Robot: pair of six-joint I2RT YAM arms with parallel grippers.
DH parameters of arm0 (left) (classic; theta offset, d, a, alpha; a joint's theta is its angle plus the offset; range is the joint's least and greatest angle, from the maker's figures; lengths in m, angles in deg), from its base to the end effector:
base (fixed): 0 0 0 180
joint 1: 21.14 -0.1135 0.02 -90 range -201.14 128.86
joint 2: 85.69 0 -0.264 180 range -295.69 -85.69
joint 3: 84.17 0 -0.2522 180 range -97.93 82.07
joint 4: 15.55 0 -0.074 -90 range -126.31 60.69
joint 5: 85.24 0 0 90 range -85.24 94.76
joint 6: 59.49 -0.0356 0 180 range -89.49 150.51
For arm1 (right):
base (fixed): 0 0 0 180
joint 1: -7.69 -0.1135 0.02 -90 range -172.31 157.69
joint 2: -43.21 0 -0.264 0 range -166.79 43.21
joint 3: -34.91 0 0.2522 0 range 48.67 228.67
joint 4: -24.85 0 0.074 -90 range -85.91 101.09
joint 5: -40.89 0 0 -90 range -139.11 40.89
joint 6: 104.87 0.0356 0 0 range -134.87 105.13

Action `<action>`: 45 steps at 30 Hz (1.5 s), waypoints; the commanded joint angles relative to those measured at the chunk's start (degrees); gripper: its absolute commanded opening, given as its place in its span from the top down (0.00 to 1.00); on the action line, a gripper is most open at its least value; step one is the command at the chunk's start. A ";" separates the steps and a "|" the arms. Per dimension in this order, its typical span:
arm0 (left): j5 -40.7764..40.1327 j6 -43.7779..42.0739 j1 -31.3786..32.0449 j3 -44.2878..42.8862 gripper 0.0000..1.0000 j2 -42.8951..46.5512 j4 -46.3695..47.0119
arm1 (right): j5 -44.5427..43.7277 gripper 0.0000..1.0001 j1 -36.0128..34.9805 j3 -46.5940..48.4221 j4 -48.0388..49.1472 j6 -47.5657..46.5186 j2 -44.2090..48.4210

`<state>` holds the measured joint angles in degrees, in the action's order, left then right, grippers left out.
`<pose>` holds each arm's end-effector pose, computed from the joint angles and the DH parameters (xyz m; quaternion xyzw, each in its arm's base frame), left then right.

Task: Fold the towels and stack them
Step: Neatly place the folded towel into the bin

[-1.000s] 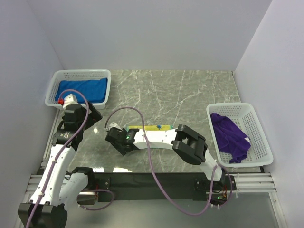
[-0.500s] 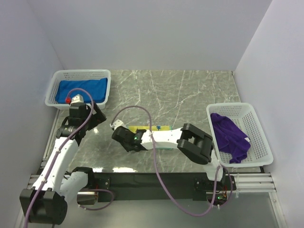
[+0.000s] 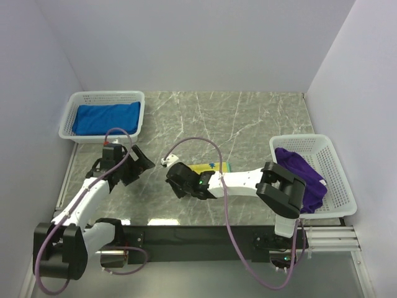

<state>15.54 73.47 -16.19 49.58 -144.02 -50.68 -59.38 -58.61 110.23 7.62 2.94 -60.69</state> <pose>0.2007 -0.0241 0.2054 -0.2695 0.8876 -0.2274 0.2964 0.1589 0.3462 0.1709 -0.3483 0.8553 0.1894 0.3337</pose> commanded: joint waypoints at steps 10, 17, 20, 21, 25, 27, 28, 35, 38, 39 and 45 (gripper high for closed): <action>4.42 13.46 10.51 5.41 0.01 -10.05 17.67 | 3.23 1.00 1.88 -5.57 12.16 0.48 6.07; 5.12 16.89 10.87 9.38 0.01 -8.65 24.88 | 3.67 1.00 2.23 -7.15 13.66 1.36 6.52; 5.12 17.24 10.96 9.81 0.01 -8.82 25.50 | 3.23 1.00 2.23 -7.50 13.92 1.97 6.34; 5.03 17.51 10.96 9.99 0.01 -8.82 26.11 | 3.14 1.00 2.32 -7.77 14.27 2.23 6.51; 6.79 18.30 10.96 10.96 0.01 -10.75 27.95 | 2.97 1.00 2.67 -8.65 15.24 2.76 7.13; 6.88 18.21 11.05 10.96 0.01 -11.54 27.96 | 2.88 1.00 2.76 -9.09 16.12 2.94 7.83; 6.97 18.30 11.22 11.04 0.01 -12.16 28.13 | 2.70 1.00 2.76 -9.26 16.38 3.03 8.01; 6.53 21.02 14.47 12.36 0.01 -13.83 30.15 | 0.86 1.00 2.85 -10.85 18.93 3.99 9.41; 5.83 22.25 16.40 12.10 0.01 -15.67 30.77 | 0.59 1.00 2.76 -11.02 19.46 3.99 9.59; 5.56 23.04 17.02 11.93 0.01 -16.20 31.55 | 0.51 1.00 2.76 -11.02 19.55 3.99 9.59; 2.05 28.04 21.67 11.92 0.01 -19.19 32.09 | -0.20 1.00 2.85 -11.37 19.90 4.00 9.59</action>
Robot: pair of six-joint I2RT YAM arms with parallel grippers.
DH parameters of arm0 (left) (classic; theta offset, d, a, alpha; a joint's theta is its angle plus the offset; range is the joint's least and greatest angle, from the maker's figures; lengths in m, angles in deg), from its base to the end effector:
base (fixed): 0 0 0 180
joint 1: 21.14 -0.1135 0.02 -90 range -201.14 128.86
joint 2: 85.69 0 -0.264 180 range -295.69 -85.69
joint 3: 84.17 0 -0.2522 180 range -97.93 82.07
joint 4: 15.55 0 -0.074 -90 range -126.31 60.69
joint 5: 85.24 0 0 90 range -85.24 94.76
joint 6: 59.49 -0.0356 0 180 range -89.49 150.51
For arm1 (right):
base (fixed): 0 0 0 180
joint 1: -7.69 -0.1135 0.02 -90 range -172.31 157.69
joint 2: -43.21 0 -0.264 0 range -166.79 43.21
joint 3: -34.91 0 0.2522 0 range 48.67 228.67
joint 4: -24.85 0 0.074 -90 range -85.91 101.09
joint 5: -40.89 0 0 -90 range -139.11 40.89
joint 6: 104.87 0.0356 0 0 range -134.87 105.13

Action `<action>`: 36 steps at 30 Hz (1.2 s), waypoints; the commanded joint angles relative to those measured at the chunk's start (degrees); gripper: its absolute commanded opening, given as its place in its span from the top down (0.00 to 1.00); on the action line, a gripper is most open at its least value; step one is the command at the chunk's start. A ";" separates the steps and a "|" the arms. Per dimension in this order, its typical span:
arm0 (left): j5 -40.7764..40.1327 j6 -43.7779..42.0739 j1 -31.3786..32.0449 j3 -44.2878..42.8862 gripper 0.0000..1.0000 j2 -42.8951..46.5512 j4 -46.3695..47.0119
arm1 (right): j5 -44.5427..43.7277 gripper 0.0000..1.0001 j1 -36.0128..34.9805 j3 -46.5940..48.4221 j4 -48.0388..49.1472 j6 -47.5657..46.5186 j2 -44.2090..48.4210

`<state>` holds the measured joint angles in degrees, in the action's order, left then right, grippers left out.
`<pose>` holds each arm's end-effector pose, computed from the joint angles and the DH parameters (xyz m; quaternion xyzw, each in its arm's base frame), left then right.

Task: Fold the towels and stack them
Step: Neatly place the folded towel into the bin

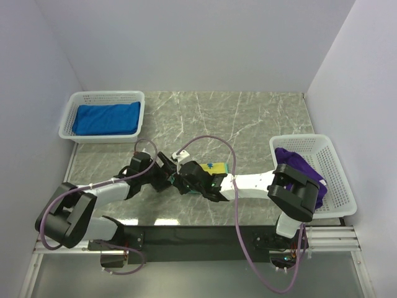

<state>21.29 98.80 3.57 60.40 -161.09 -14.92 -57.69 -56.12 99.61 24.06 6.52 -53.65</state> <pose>0.2050 -0.1055 0.1384 -0.2749 0.8534 -0.3966 0.1972 0.1622 0.3177 0.1820 -0.2837 0.8297 0.2740 0.3950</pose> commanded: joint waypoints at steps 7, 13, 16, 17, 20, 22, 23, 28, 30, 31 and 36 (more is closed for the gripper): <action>-8.36 5.18 3.15 3.13 0.11 -2.30 -0.69 | -1.62 1.00 0.27 -0.93 3.73 0.41 2.47; -8.54 6.24 3.33 4.00 0.30 -5.02 2.92 | -1.53 1.00 0.27 -1.10 3.99 0.32 2.46; -8.10 6.50 3.59 4.27 0.37 -6.52 4.24 | -1.53 1.00 0.27 -1.19 4.08 0.15 2.64; -8.18 6.42 3.59 4.44 0.43 -6.69 4.59 | -1.53 1.00 0.27 -1.19 4.08 -0.03 2.64; -9.41 5.37 3.68 4.36 0.57 -6.26 3.89 | -1.53 1.00 0.27 -1.63 4.34 -0.20 2.82; -10.73 4.31 3.59 3.57 0.78 -5.38 1.79 | -1.70 1.00 0.27 -2.33 4.60 -0.20 3.25; -11.17 3.26 3.68 3.22 0.83 -5.03 1.00 | -1.70 1.00 0.27 -2.60 4.69 -0.29 3.52; -14.16 -1.22 3.50 -0.91 0.99 -3.53 -5.85 | -1.79 0.74 0.18 -3.13 2.77 -0.82 4.57; -15.12 -3.95 3.59 -3.88 0.99 -3.44 -8.49 | -3.02 0.53 0.27 -3.39 1.62 -1.08 6.15; -15.65 -5.00 3.59 -5.21 0.99 -3.53 -11.81 | -3.63 0.37 0.18 -4.00 0.40 -1.17 7.03; -20.31 -13.79 2.80 -17.75 0.99 -5.63 -22.99 | -10.21 0.09 0.53 -5.84 -5.49 -1.87 13.53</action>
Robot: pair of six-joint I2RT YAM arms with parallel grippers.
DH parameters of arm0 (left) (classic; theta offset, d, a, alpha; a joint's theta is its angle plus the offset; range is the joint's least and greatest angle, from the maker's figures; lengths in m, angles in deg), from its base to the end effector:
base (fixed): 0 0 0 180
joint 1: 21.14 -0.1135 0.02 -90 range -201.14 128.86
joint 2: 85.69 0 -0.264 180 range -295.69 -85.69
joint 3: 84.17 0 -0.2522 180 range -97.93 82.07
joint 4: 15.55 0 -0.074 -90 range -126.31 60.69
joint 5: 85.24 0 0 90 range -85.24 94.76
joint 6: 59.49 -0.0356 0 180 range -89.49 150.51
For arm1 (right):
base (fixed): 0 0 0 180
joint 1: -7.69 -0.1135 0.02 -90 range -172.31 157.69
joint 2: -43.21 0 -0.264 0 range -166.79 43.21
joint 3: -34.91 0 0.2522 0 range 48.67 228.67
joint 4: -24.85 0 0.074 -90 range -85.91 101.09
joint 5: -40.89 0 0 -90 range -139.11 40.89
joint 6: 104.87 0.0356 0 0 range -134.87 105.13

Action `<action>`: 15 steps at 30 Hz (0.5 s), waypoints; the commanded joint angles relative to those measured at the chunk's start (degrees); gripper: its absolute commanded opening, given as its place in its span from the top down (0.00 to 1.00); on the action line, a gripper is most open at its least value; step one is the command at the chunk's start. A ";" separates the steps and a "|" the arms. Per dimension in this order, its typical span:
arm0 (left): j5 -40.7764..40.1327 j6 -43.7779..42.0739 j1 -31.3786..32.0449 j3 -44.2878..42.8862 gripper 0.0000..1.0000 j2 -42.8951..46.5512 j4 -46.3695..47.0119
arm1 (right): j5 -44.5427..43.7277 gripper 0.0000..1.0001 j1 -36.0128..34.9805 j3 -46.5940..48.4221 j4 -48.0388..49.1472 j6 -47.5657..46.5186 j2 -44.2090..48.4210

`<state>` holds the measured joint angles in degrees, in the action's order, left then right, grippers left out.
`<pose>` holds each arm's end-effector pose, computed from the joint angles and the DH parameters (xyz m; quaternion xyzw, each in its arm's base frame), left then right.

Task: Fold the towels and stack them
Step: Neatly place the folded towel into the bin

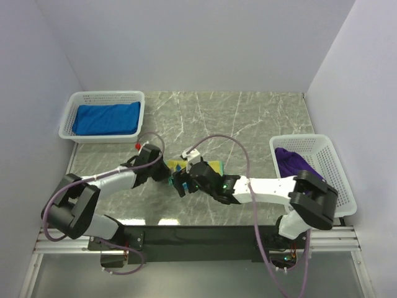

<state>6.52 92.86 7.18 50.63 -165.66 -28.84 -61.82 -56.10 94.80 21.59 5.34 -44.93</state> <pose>0.2235 -0.1217 0.1481 -0.2680 0.8944 -0.2646 0.2413 0.1511 0.2893 0.2012 -0.2717 0.8253 0.2531 0.4255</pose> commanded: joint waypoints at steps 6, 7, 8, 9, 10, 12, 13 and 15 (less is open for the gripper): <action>-9.75 -18.21 -5.01 -26.61 0.99 -6.51 -23.04 | -7.68 0.07 0.42 -6.39 -3.74 -1.31 11.58; -10.02 -20.75 -5.81 -29.00 0.99 -7.22 -24.45 | -7.94 0.07 0.33 -7.19 -2.52 -1.66 12.19; -10.20 -21.99 -6.60 -33.99 0.99 -8.70 -27.51 | -8.21 0.07 0.33 -7.89 -1.90 -1.84 12.90; -10.89 -23.14 -8.26 -36.47 0.99 -9.59 -28.93 | -8.30 0.07 0.42 -8.85 -1.45 -2.10 13.08; -11.16 -25.67 -9.15 -39.02 0.99 -10.47 -30.25 | -8.30 0.07 0.42 -9.30 -0.58 -3.06 13.08; -12.04 -28.15 -11.77 -46.56 0.99 -13.45 -34.54 | -8.12 0.07 0.33 -10.26 0.22 -3.77 12.64; -12.65 -30.25 -12.58 -49.04 0.99 -14.51 -36.14 | -7.69 0.07 0.33 -10.62 1.35 -4.55 11.94; -13.53 -32.10 -15.29 -56.05 0.99 -17.59 -39.39 | -7.33 0.07 0.33 -11.32 2.24 -5.26 10.89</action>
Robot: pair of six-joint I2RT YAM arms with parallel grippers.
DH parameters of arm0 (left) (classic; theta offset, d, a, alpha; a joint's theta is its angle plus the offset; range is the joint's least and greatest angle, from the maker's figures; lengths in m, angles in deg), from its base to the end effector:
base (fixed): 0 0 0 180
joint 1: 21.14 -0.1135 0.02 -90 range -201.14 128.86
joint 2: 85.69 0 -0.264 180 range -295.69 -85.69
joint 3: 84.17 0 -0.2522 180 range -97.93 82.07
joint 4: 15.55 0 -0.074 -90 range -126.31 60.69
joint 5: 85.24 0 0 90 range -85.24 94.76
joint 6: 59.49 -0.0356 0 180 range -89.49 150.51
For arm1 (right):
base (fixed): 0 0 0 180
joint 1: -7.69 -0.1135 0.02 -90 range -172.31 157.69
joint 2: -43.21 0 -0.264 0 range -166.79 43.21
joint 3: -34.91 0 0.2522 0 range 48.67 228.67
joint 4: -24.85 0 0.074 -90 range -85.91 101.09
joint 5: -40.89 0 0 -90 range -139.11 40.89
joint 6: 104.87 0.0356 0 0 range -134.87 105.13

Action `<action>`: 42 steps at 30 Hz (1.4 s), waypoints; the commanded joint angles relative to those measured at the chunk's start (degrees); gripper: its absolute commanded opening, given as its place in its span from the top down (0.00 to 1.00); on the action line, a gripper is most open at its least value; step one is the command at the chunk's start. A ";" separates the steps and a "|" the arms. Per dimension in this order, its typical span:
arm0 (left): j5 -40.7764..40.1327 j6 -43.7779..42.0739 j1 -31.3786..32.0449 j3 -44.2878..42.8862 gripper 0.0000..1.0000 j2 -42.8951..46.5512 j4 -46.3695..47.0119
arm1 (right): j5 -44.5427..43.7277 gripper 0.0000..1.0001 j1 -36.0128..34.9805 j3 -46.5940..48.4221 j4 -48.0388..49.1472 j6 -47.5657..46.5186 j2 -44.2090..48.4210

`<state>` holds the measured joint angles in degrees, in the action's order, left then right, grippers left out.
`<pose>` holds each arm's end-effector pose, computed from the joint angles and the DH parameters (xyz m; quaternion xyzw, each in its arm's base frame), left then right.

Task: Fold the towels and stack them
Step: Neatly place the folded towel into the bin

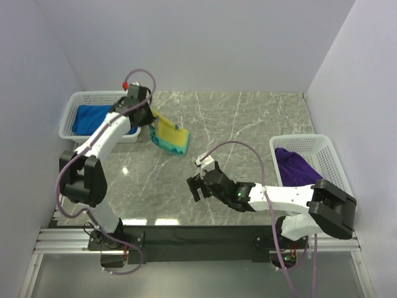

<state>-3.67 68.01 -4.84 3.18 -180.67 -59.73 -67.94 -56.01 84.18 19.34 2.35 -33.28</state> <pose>0.3567 -0.0989 0.2870 -0.1972 0.9055 -0.1063 0.3604 0.1313 0.2398 0.1966 -0.2696 0.8265 0.1975 0.4529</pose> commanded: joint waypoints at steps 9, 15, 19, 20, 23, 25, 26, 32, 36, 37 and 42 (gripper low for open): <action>-10.02 -18.59 -10.57 -30.52 0.99 -14.17 -15.28 | 0.63 0.07 0.33 0.70 5.72 -4.99 -5.16; -20.11 -25.45 -12.95 -40.19 0.99 -21.12 -19.24 | 1.34 0.06 0.42 1.49 5.11 -5.35 -6.66; -23.30 -28.26 -14.01 -45.03 0.99 -24.63 -21.26 | 1.60 0.06 0.33 2.72 2.92 -5.35 -7.53; -23.82 -28.70 -14.36 -45.38 0.99 -25.25 -21.35 | 1.78 0.06 0.25 3.68 2.30 -5.43 -7.80; -25.15 -29.58 -14.80 -44.77 0.99 -25.52 -20.39 | 1.95 0.06 0.33 6.14 -0.51 -5.35 -9.11; -25.76 -29.59 -15.59 -44.51 0.99 -25.78 -19.25 | 2.22 0.06 0.25 7.64 -3.13 -5.00 -10.16; -25.59 -29.50 -16.11 -44.59 0.99 -25.96 -19.16 | 2.39 0.06 0.25 8.95 -4.02 -5.08 -10.61; -24.01 -29.58 -18.66 -42.49 0.99 -24.82 -15.30 | 2.04 0.06 0.25 12.74 -8.94 -5.61 -12.28; -22.87 -29.41 -20.60 -40.82 0.99 -25.17 -12.92 | 1.08 0.06 0.33 14.94 -11.41 -6.66 -12.81; -22.86 -29.32 -20.86 -40.38 0.99 -25.34 -12.57 | 0.73 0.06 0.25 15.29 -12.20 -7.01 -12.98; -22.25 -29.15 -22.44 -36.07 0.98 -26.31 -8.09 | 0.29 0.06 0.25 17.05 -14.14 -7.72 -13.42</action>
<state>-26.51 39.35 -26.68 -34.64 -206.62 -72.42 -66.09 -56.01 98.49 7.23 -4.23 -45.95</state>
